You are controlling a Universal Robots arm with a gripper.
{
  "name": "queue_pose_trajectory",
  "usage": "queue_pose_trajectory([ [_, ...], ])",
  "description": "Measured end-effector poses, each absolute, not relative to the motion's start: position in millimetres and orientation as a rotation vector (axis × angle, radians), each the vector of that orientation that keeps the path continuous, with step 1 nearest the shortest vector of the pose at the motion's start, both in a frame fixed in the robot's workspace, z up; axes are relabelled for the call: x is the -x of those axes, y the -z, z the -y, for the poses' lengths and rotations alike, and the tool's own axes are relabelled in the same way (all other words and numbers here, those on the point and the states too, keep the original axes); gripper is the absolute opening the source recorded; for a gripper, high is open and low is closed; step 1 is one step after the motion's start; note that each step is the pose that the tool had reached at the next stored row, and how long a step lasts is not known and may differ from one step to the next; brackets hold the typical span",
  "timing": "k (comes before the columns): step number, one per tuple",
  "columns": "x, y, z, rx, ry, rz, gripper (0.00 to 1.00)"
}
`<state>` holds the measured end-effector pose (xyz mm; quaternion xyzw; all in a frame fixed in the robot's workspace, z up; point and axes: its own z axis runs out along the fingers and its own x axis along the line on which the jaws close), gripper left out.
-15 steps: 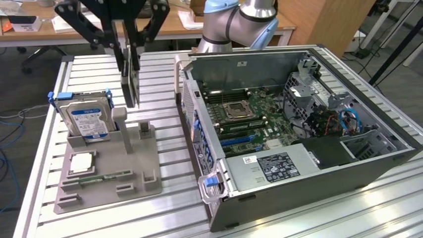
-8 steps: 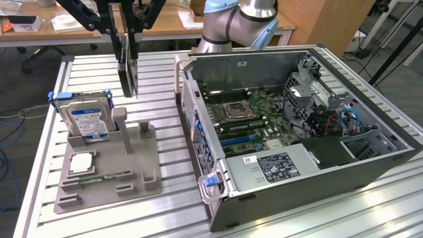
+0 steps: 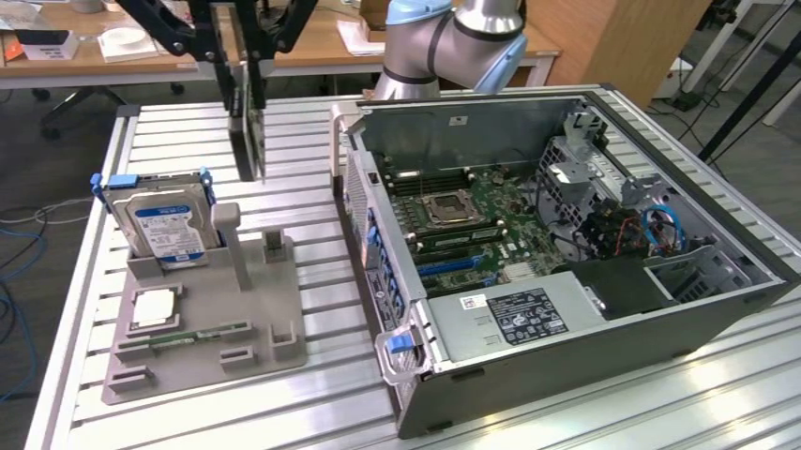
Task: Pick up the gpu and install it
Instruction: 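Pick up the gpu and move the gpu toward the slot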
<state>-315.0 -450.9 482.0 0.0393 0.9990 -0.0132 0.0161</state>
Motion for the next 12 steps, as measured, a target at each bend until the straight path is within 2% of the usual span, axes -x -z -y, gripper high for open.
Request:
queue_pose_trajectory([
  [12, 268.1, -476.0, 450.9, -0.122, 0.041, -3.107, 0.26],
])
